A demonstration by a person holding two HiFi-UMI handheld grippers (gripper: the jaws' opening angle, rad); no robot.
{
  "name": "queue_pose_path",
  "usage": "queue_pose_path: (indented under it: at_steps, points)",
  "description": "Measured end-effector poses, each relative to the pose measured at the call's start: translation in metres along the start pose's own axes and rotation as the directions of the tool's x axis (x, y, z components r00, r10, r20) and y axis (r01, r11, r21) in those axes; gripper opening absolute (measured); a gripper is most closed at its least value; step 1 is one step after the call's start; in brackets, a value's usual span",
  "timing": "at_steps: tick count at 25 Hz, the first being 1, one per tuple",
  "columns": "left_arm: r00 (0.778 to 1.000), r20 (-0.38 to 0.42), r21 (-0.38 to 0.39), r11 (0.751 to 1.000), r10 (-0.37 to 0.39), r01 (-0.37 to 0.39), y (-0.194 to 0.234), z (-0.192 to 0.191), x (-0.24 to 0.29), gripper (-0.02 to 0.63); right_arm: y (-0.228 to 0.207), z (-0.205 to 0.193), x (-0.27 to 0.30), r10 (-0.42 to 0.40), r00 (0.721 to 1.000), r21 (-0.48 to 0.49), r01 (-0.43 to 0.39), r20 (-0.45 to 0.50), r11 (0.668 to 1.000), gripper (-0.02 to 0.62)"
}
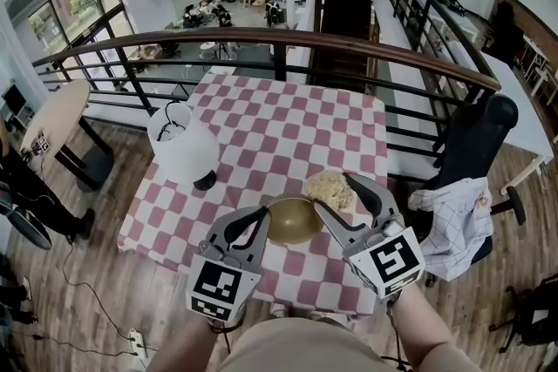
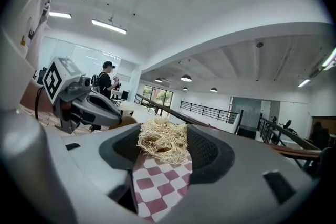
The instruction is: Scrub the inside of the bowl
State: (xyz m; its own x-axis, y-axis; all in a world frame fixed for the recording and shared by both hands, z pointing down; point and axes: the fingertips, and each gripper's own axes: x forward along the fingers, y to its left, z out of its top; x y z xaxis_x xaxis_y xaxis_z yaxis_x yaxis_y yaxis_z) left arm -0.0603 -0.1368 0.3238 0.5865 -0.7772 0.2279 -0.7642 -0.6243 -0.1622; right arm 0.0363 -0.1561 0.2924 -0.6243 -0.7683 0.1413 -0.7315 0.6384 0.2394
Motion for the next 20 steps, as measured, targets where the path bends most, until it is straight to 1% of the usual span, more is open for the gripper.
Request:
queue_pose_path:
  at_steps: [1, 3, 6, 8, 9, 11, 13, 16, 20]
  points:
    - [1.000, -0.006, 0.013, 1.000, -0.010, 0.010, -0.004, -0.001, 0.002, 0.015, 0.002, 0.003, 0.002, 0.007, 1.000, -0.003, -0.007, 0.004, 1.000, 0.252]
    - [1.000, -0.022, 0.069, 0.997, -0.016, 0.017, -0.014, -0.003, 0.006, 0.015, 0.010, 0.009, 0.006, 0.029, 1.000, -0.019, -0.028, 0.008, 0.999, 0.252]
    - [0.999, -0.038, 0.157, 0.987, -0.015, 0.021, -0.030, -0.007, 0.008, 0.015, 0.029, 0.019, 0.011, 0.093, 0.995, -0.043, -0.092, 0.024, 0.995, 0.252]
    - [0.999, -0.036, 0.181, 0.983, -0.030, 0.036, -0.039, -0.006, 0.010, 0.015, 0.046, 0.024, 0.014, 0.153, 0.988, -0.068, -0.151, 0.019, 0.986, 0.252]
    - [0.999, -0.035, 0.185, 0.982, -0.033, 0.039, -0.042, -0.006, 0.011, 0.015, 0.052, 0.024, 0.016, 0.169, 0.986, -0.091, -0.168, 0.010, 0.982, 0.252]
    - [0.999, -0.037, 0.187, 0.982, -0.031, 0.038, -0.042, -0.005, 0.012, 0.015, 0.057, 0.025, 0.018, 0.165, 0.986, -0.139, -0.163, 0.000, 0.977, 0.252]
    - [0.999, -0.038, 0.184, 0.982, -0.030, 0.036, -0.038, -0.005, 0.012, 0.015, 0.056, 0.025, 0.018, 0.153, 0.988, -0.140, -0.151, 0.004, 0.979, 0.252]
    - [0.999, -0.036, 0.171, 0.985, -0.022, 0.028, -0.032, -0.006, 0.011, 0.015, 0.047, 0.023, 0.018, 0.128, 0.992, -0.082, -0.126, 0.013, 0.989, 0.252]
    - [0.999, -0.033, 0.122, 0.992, -0.011, 0.015, -0.021, -0.010, 0.011, 0.015, 0.022, 0.013, 0.011, 0.048, 0.999, 0.002, -0.048, 0.002, 0.999, 0.252]
